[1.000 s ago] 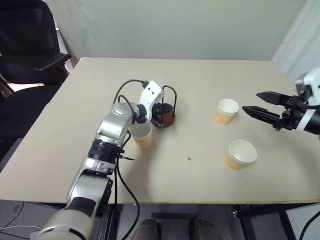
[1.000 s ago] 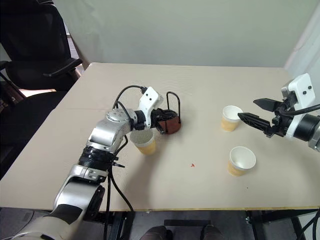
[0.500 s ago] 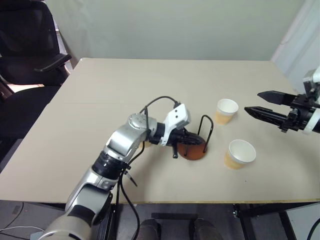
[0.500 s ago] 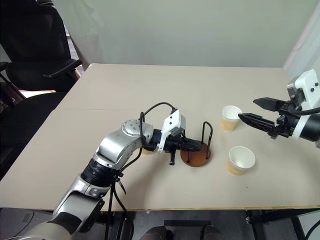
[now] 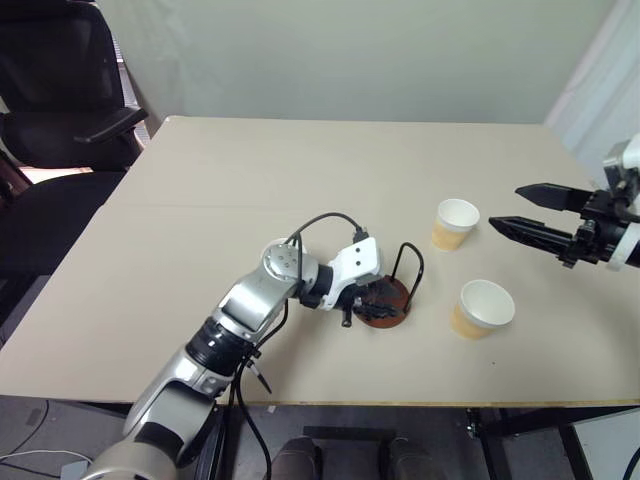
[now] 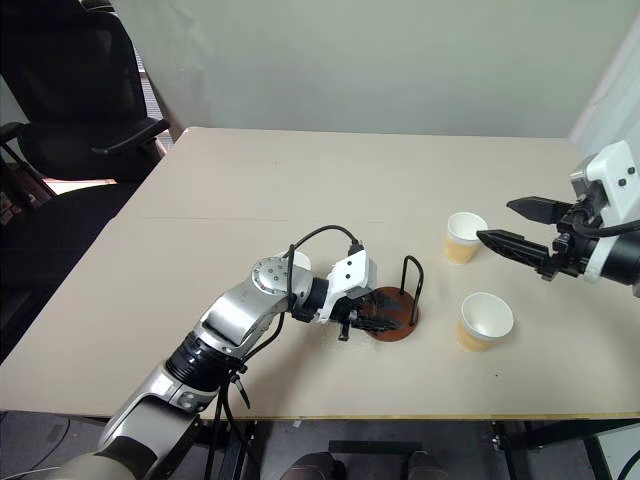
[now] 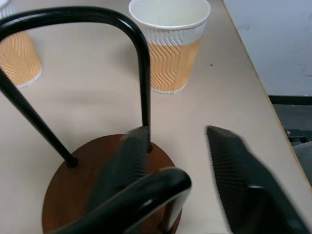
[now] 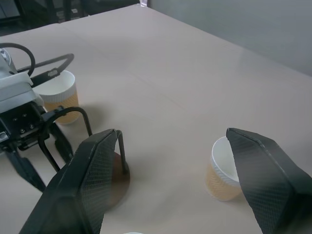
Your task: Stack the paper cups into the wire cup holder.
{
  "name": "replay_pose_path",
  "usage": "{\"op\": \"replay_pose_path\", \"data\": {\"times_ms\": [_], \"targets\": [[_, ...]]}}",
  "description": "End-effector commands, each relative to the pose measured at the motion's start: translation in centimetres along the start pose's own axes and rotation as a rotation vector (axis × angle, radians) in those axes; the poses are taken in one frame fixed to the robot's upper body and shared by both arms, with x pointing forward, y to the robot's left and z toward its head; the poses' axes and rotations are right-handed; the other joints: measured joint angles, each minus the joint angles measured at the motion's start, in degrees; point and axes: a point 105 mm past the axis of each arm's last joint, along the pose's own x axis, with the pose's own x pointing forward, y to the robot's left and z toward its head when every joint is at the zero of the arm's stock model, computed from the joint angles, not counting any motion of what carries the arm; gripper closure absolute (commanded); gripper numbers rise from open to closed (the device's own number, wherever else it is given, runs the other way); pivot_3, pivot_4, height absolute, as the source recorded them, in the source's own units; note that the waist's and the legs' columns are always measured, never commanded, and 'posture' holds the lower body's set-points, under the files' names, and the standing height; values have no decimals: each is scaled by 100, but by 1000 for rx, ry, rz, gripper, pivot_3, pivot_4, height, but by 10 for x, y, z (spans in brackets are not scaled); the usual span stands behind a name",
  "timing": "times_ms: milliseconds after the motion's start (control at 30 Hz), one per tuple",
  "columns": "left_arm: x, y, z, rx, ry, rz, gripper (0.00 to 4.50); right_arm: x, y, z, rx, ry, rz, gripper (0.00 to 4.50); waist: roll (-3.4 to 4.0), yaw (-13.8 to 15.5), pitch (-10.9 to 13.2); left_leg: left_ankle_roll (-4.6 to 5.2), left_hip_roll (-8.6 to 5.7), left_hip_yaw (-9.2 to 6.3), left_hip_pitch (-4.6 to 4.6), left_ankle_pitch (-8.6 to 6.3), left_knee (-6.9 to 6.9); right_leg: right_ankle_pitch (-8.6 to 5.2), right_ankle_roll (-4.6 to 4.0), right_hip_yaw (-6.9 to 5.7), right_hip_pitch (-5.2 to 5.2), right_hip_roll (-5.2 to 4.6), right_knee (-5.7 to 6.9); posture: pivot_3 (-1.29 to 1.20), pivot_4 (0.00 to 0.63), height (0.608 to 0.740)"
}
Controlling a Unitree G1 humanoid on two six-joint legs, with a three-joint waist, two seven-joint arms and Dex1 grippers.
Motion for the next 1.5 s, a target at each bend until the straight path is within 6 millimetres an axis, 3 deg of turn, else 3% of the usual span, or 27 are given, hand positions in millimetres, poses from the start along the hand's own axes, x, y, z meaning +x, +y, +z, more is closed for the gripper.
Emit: {"op": "replay_pose_path", "data": {"times_ms": [33, 133, 167, 400, 567, 667, 833, 1000, 1267, 1367, 1500], "targets": [[-8, 8, 16, 96, -29, 50, 1213, 0, -7, 12, -67, -32, -33, 745, 0, -1, 0, 0, 0, 0, 0, 0, 0, 0, 0, 0, 0, 0, 0, 0, 150, 740], [-17, 11, 22, 169, -13, 71, 171, 3, -12, 14, -74, -42, -38, 745, 0, -5, 0, 0, 0, -1, 0, 0, 0, 0, 1, 0, -1, 0, 0, 0, 150, 740], [-22, 13, 24, 195, -3, 83, 29, 5, -13, 14, -80, -42, -36, 745, 0, -7, 0, 1, 0, -1, 0, 0, -1, 0, 1, 0, -1, 0, 0, 0, 150, 740], [-72, 32, 32, 327, 102, 132, 29, 36, -19, 2, -218, 73, 43, 745, 1, -36, 0, 5, 1, -3, -1, -3, -3, 2, -2, -1, -8, 1, 0, 0, 150, 740], [-104, 41, 64, 299, -15, 197, 29, 60, -23, -26, -384, 239, 115, 745, 1, -33, 0, 16, 1, -9, -13, -10, -2, 2, -2, -5, -12, -3, -5, 0, 150, 740], [-119, 44, 70, 280, -33, 242, 29, 73, -29, -37, -447, 300, 141, 745, 2, -45, -1, 19, 1, -7, -25, -14, -2, 2, -2, -6, -23, -4, -8, 0, 150, 740], [-130, 50, 63, 274, 7, 304, 29, 92, -40, -47, -485, 354, 166, 745, 2, -62, -1, 17, 2, -5, -28, -15, -11, 1, -3, -6, -37, -5, -6, 0, 150, 740], [-129, 48, 61, 268, 8, 315, 29, 105, -52, -63, -506, 431, 180, 745, 2, -71, -1, 16, 4, -7, -51, -16, -11, 1, -6, -9, -59, -6, -9, 0, 150, 740], [-127, 48, 54, 273, 34, 334, 29, 113, -65, -89, -482, 518, 182, 745, 2, -80, -1, 7, 4, -8, -105, -17, -26, 1, -6, -14, -109, -6, -9, 0, 150, 740], [-127, 48, 54, 275, 35, 332, 0, 112, -67, -90, -476, 514, 176, 1326, 2, -81, -1, 3, 4, -8, -107, -20, -30, 1, -6, -14, -111, -6, -13, 0, 150, 740], [-129, 49, 54, 277, 39, 333, 0, 109, -66, -83, -460, 485, 182, 2695, 2, -81, -1, 1, 4, -8, -107, -20, -31, 1, -6, -14, -111, -6, -12, 0, 150, 740]]}}
